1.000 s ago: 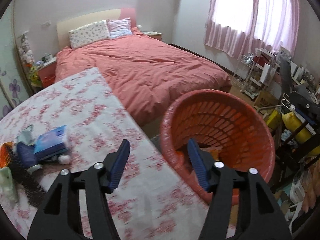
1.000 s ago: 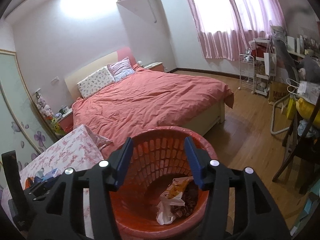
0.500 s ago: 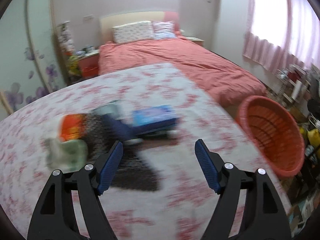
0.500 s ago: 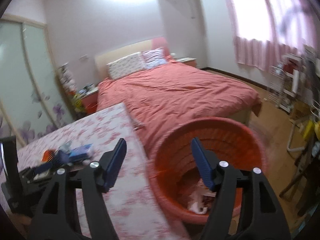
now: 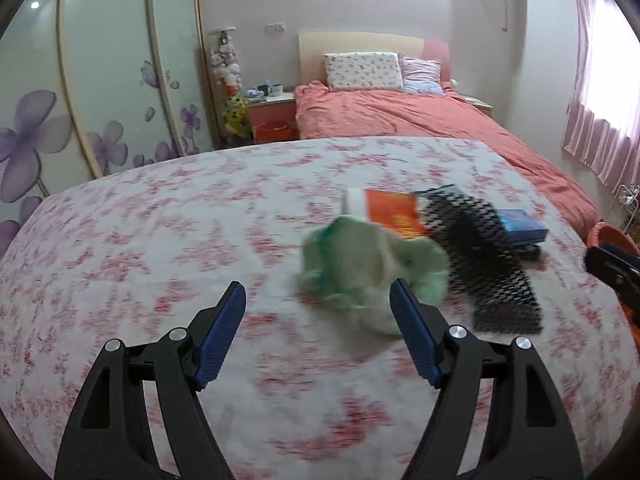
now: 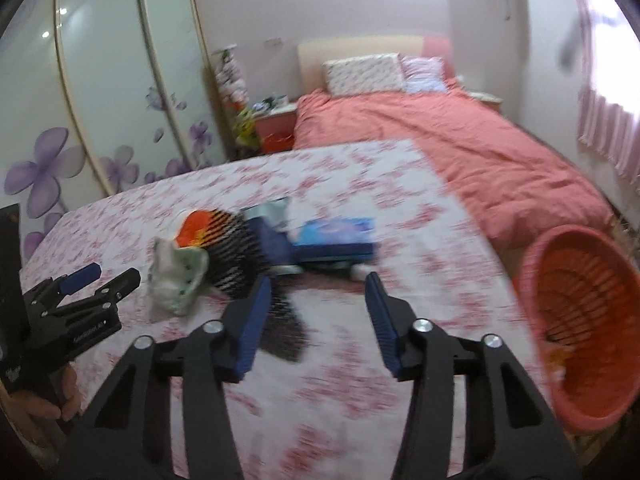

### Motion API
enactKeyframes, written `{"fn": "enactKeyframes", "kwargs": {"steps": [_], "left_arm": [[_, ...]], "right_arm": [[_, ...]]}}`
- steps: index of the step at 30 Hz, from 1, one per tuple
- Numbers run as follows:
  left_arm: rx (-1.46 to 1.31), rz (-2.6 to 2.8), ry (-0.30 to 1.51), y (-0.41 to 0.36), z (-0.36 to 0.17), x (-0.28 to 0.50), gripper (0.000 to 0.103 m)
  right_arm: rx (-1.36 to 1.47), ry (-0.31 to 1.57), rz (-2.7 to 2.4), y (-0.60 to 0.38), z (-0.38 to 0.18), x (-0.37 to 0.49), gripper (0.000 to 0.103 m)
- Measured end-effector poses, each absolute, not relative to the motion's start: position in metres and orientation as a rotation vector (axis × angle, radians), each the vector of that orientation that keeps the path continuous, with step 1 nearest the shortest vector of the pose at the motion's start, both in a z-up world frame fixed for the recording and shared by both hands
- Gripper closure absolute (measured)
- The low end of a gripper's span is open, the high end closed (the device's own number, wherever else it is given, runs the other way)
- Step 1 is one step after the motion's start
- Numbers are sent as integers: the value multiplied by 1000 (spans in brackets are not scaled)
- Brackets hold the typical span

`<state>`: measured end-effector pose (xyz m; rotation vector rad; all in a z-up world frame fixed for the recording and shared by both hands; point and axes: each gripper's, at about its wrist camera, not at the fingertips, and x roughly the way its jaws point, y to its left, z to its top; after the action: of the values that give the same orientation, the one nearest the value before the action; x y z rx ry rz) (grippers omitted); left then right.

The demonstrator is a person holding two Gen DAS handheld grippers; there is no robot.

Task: Collect trash
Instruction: 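Grasp the black checkered mesh on the bed with the right gripper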

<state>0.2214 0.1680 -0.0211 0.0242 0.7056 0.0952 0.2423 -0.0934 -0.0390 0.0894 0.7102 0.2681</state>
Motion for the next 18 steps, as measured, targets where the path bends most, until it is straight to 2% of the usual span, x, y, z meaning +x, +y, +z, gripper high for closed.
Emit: {"fn": "enactKeyframes", "kwargs": {"steps": [3, 12, 14, 18], "left_arm": [[-5, 88, 714, 181, -23, 221, 29], [-94, 68, 753, 205, -31, 224, 29], [-109, 65, 761, 208, -32, 226, 29], [-127, 58, 780, 210, -37, 229, 29]], "right_arm": [[100, 738, 294, -73, -46, 257, 63], [48, 771, 288, -35, -61, 288, 64], [40, 787, 283, -33, -65, 294, 67], [2, 809, 294, -26, -71, 296, 83]]}}
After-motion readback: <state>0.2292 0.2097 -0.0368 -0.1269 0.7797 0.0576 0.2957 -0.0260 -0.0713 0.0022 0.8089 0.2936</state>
